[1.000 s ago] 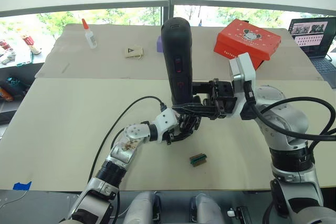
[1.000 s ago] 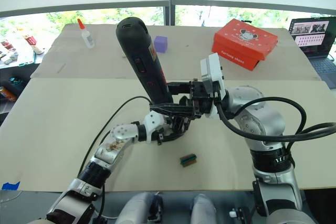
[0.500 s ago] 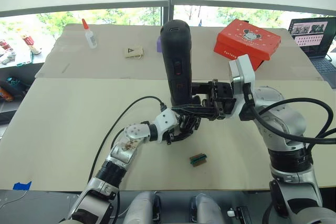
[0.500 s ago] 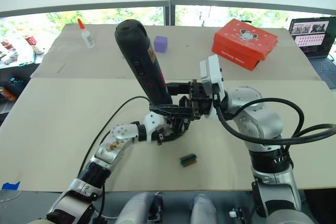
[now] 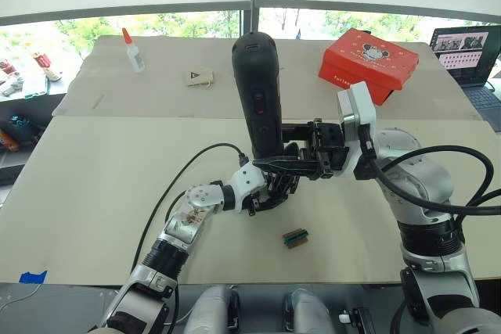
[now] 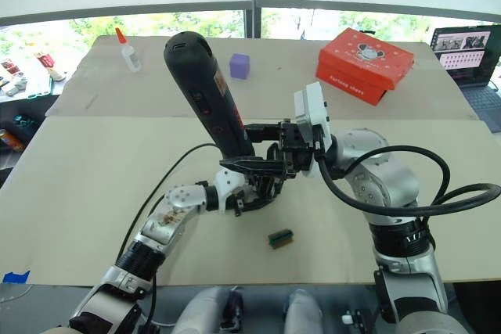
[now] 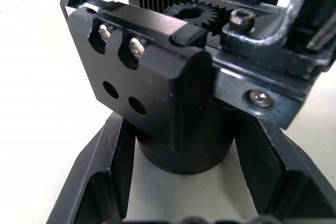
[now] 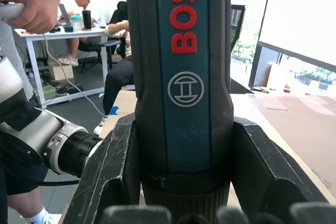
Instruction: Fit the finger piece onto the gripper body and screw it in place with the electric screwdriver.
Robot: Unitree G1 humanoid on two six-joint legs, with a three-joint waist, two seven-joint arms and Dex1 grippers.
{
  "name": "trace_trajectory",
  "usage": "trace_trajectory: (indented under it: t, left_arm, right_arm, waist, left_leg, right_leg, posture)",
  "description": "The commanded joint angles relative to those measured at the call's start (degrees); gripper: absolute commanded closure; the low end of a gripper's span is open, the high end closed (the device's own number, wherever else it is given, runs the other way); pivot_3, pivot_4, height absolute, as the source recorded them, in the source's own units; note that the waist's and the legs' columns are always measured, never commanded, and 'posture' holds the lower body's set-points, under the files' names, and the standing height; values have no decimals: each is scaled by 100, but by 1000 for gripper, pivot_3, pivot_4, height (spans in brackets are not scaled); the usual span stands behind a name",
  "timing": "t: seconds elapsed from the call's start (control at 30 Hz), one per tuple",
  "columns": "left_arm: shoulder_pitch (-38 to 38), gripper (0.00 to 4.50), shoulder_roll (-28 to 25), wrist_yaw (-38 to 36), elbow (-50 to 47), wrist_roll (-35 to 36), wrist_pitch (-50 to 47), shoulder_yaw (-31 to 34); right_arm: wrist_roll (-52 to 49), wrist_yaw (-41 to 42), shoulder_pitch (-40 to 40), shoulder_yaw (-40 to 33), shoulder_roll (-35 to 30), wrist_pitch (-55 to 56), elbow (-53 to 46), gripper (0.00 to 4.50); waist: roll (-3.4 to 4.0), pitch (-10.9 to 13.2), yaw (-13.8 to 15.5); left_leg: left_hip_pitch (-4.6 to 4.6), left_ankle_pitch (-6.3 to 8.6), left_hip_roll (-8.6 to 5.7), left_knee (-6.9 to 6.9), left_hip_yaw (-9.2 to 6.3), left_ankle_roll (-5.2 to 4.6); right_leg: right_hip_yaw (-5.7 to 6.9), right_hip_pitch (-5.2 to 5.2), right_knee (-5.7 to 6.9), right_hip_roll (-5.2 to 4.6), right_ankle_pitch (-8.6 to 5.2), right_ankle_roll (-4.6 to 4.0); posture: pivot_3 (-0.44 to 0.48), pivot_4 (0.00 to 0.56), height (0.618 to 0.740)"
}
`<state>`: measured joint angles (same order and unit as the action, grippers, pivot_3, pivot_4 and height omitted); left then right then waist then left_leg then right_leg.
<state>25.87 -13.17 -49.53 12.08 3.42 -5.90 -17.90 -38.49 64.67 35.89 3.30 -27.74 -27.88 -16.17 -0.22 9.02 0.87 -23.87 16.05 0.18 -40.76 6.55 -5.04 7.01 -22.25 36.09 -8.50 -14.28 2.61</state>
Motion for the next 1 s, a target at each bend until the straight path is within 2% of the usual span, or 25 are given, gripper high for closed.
trace_trajectory:
  t: [0.03, 1.0]
  left_arm:
    - [18, 2218, 35, 16, -143, 19, 30, -22]
    - [-5, 2218, 46, 19, -142, 15, 63, -53]
  right_arm:
    - [-35, -24, 131, -65, 29, 119, -45, 2564]
    - [67, -78, 7, -24, -85, -69, 99, 2564]
  waist:
    - [0, 0, 0]
    - [0, 0, 7]
  left_leg:
    - [0, 0, 0, 0, 0, 0]
    - [0, 0, 0, 0, 0, 0]
  right_leg:
    - [0, 0, 0, 0, 0, 0]
    - [0, 1, 0, 0, 0, 0]
  posture:
    - [0, 150, 740]
    - [0, 150, 740]
